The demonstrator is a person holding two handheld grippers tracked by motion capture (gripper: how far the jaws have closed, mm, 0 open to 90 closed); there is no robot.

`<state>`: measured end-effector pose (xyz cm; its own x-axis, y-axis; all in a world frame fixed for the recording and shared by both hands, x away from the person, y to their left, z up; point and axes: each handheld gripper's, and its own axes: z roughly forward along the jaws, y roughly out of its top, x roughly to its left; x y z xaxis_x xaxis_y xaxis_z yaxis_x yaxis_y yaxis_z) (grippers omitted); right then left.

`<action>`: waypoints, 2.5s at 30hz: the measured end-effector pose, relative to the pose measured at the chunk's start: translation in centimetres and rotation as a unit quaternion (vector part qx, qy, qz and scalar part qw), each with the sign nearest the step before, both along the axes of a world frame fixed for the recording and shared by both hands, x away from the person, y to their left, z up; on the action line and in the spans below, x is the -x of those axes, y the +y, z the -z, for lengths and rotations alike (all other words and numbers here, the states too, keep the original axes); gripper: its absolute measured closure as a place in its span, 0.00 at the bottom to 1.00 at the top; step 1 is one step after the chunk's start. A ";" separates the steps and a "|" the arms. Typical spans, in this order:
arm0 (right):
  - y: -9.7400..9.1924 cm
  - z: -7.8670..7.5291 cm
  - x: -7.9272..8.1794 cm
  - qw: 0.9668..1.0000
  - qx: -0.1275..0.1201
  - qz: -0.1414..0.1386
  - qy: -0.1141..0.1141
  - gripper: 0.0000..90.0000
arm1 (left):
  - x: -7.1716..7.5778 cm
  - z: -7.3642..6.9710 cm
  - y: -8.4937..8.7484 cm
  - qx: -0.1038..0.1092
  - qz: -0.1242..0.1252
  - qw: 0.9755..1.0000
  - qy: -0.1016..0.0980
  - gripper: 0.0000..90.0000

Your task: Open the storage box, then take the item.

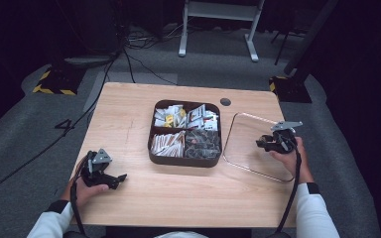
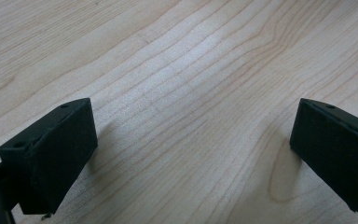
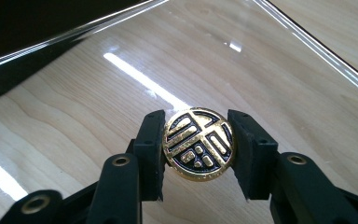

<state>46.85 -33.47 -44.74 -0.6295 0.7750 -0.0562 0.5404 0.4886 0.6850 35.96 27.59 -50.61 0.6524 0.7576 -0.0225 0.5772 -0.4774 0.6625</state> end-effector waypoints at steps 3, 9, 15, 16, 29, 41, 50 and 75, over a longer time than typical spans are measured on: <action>0.1 0.8 -0.3 1.000 0.007 0.002 0.006 0.66 | 0.0 0.0 0.0 0.000 0.000 1.000 0.000 0.01; 0.3 2.3 -0.9 1.000 0.013 0.007 0.015 0.66 | 0.0 0.0 0.0 0.000 0.000 1.000 0.000 0.01; 0.6 3.4 -1.2 1.000 0.016 0.010 0.020 0.65 | 0.0 0.0 0.0 0.000 0.000 1.000 0.000 0.01; 0.5 3.4 -1.2 1.000 0.010 0.012 0.019 0.65 | 0.0 0.0 0.0 0.000 0.000 1.000 0.000 0.01; -0.2 3.2 -1.0 0.998 -0.025 0.052 0.004 0.41 | 0.0 0.0 0.0 0.000 0.001 1.000 -0.001 0.01; 0.0 2.2 -0.4 0.998 -0.050 0.045 -0.016 0.29 | -0.1 0.0 0.1 0.001 0.005 1.000 0.001 0.01; 1.1 1.5 -0.1 0.997 -0.048 0.042 -0.037 0.30 | 0.0 0.0 0.1 0.000 0.003 1.000 -0.001 0.02; 7.6 -2.7 -1.2 0.995 -0.059 -0.029 -0.080 0.33 | 0.1 0.0 0.1 -0.001 -0.001 1.000 -0.004 0.02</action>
<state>48.02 -25.90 -42.01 -0.6637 0.7447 -0.0701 0.3924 0.4265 0.8149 35.86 27.65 -50.60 0.6510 0.7589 -0.0150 0.5723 -0.4778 0.6664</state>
